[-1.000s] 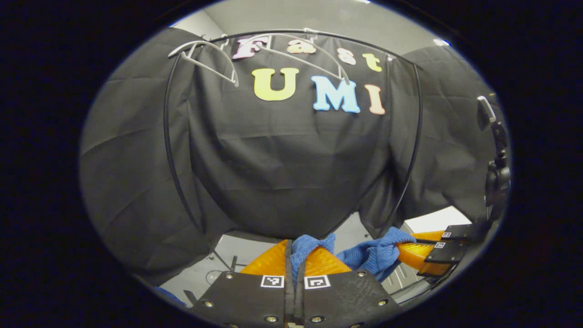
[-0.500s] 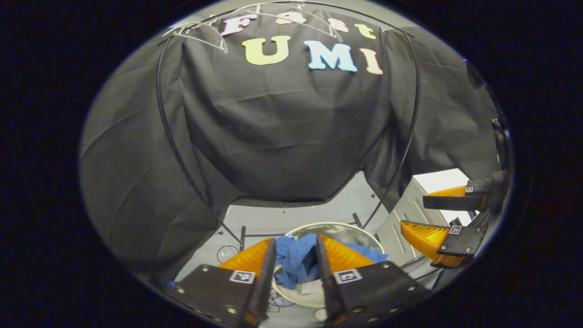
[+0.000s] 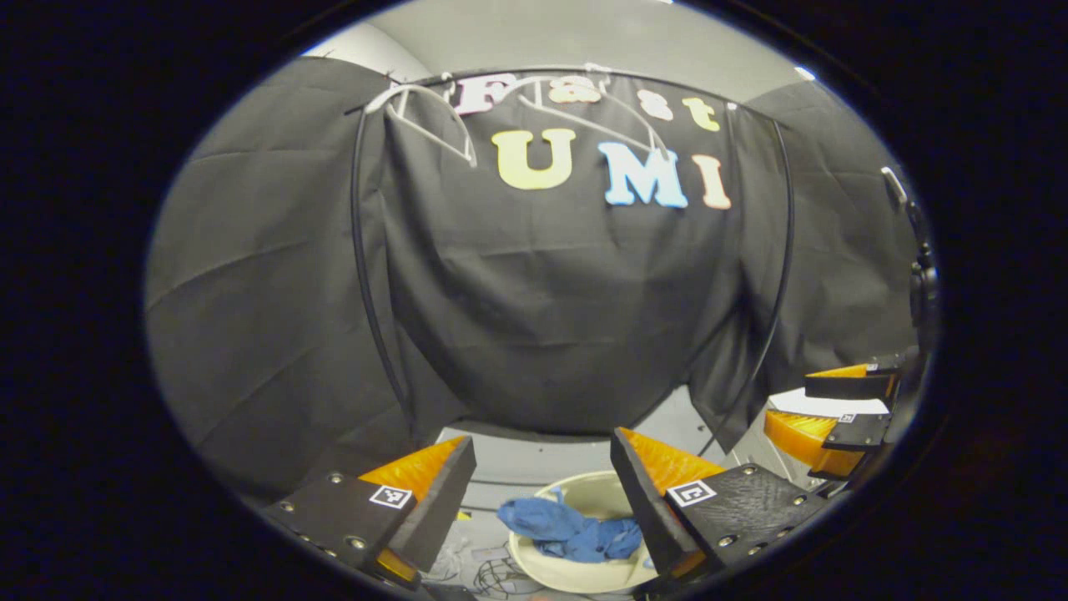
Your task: Grasp the clothes on the hanger with both hands and then place them into the laundry hamper below.
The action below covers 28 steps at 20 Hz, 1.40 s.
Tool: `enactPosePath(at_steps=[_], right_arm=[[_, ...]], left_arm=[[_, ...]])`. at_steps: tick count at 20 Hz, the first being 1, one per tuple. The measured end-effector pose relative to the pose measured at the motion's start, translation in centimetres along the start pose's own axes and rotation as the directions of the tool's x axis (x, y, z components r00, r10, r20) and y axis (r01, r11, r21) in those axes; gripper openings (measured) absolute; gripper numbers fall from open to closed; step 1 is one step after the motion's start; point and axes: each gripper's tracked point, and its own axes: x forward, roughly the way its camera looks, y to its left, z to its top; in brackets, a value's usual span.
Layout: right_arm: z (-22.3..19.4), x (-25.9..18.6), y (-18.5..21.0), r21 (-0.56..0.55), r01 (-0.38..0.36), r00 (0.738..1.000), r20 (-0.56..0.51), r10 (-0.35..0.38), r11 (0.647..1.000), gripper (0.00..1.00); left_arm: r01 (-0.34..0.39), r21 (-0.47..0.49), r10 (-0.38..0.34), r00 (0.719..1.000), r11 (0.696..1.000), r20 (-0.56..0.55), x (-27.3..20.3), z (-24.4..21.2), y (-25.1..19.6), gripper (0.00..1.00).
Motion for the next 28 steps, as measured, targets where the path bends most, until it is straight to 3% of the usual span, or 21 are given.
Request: enactPosePath(at_steps=[4,10,14,18,25,28], right_arm=[[5.7,-2.1,-1.3,0.041,0.029,0.992,0.124,-0.033,0.999,0.95],[12.7,-6.5,-3.4,0.095,0.071,0.957,0.275,-0.095,0.993,0.94],[16.1,-9.3,-5.5,0.141,0.081,0.927,0.354,-0.126,0.987,0.94],[18.3,-12.6,-8.4,0.159,0.146,0.885,0.421,-0.201,0.976,0.94],[19.2,-18.1,-12.5,0.205,0.262,0.808,0.487,-0.331,0.943,0.95],[19.1,-19.0,-13.1,0.217,0.291,0.788,0.498,-0.362,0.932,0.94]], left_arm=[[-0.026,-0.017,0.028,0.989,1.000,0.146,-2.5,7.6,1.6,0.99],[-0.042,-0.057,0.059,0.940,0.997,0.336,-7.0,16.4,5.0,0.99],[-0.057,-0.046,0.070,0.925,0.997,0.374,-10.4,18.0,6.3,0.99],[-0.110,-0.038,0.116,0.899,0.993,0.423,-13.2,19.6,8.5,0.99],[-0.192,-0.065,0.199,0.853,0.979,0.482,-17.7,21.5,12.1,0.99],[-0.213,-0.045,0.206,0.840,0.976,0.502,-18.3,22.5,12.5,0.99]])
